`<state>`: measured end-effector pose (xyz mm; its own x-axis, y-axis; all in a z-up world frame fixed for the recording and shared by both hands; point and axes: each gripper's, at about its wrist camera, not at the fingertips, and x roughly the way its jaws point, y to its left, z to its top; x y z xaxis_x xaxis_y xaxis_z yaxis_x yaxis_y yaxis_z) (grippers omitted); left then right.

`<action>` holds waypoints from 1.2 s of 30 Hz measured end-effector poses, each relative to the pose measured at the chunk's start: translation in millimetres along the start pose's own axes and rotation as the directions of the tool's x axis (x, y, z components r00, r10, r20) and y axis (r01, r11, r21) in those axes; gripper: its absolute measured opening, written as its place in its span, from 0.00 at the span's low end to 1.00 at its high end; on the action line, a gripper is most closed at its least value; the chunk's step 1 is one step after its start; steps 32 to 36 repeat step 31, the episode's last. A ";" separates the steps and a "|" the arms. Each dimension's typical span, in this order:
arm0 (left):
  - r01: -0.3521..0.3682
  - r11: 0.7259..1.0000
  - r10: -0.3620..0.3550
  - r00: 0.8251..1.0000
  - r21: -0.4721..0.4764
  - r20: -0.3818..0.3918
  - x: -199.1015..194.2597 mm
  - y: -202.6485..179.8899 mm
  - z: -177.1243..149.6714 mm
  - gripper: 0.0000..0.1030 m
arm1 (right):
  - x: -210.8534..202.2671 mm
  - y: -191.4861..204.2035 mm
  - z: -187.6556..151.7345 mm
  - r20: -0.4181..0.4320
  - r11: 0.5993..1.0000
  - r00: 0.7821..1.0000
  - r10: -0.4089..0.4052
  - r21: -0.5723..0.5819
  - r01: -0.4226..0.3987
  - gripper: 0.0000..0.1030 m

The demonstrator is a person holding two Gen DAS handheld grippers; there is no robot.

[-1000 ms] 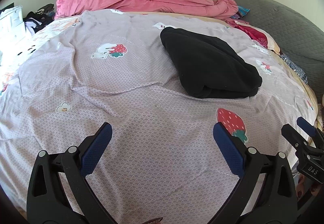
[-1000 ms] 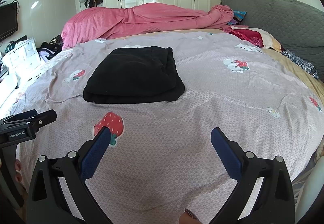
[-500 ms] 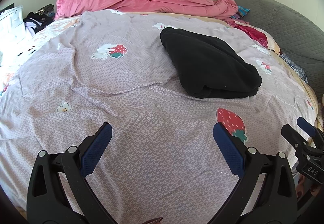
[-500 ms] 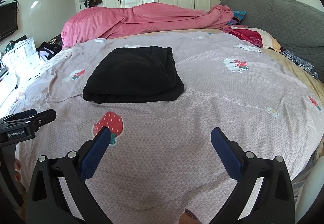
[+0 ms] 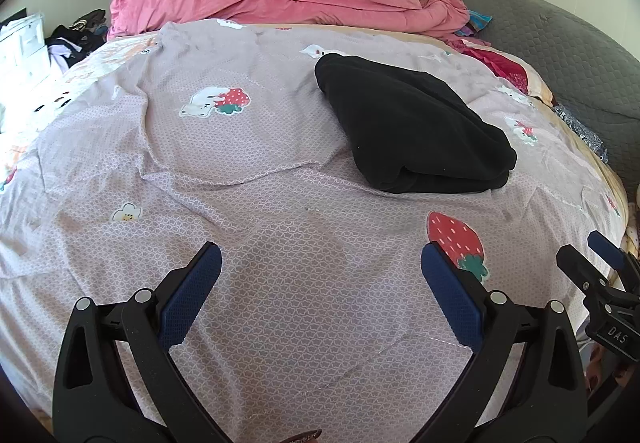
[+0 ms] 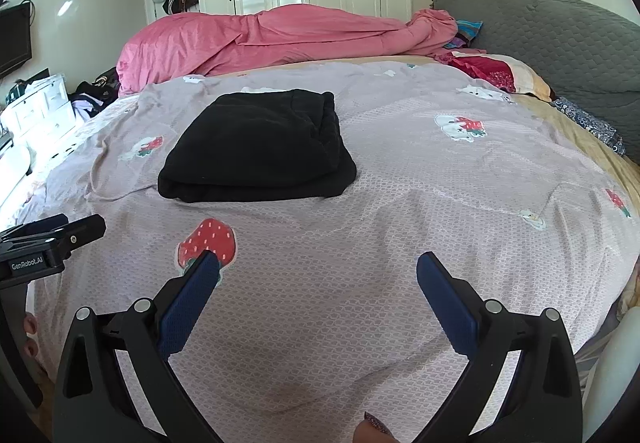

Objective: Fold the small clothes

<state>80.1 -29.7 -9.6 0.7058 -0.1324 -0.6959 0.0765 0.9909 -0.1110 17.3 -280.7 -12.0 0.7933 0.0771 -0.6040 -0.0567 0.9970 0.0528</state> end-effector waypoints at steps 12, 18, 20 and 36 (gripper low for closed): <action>0.033 0.999 -0.033 0.999 -0.002 -0.011 0.7 -0.8 0.6 0.91 | -0.5 -13.8 -3.0 0.004 0.998 0.998 -0.055 0.042 0.055 0.96; -0.019 0.999 0.018 0.999 -0.045 -0.043 3.0 12.2 5.0 0.91 | -12.4 -65.4 -7.8 0.007 0.960 0.973 -0.229 0.169 0.224 0.96; -0.047 0.997 0.043 0.998 -0.069 -0.052 3.2 23.3 9.3 0.91 | -20.7 -95.6 -13.1 -0.003 0.927 0.952 -0.305 0.227 0.298 0.96; -0.368 0.867 0.362 0.929 -0.336 -0.082 -18.6 244.8 75.3 0.91 | -106.8 -377.1 -111.9 -0.388 0.296 0.518 -0.762 0.502 0.812 0.96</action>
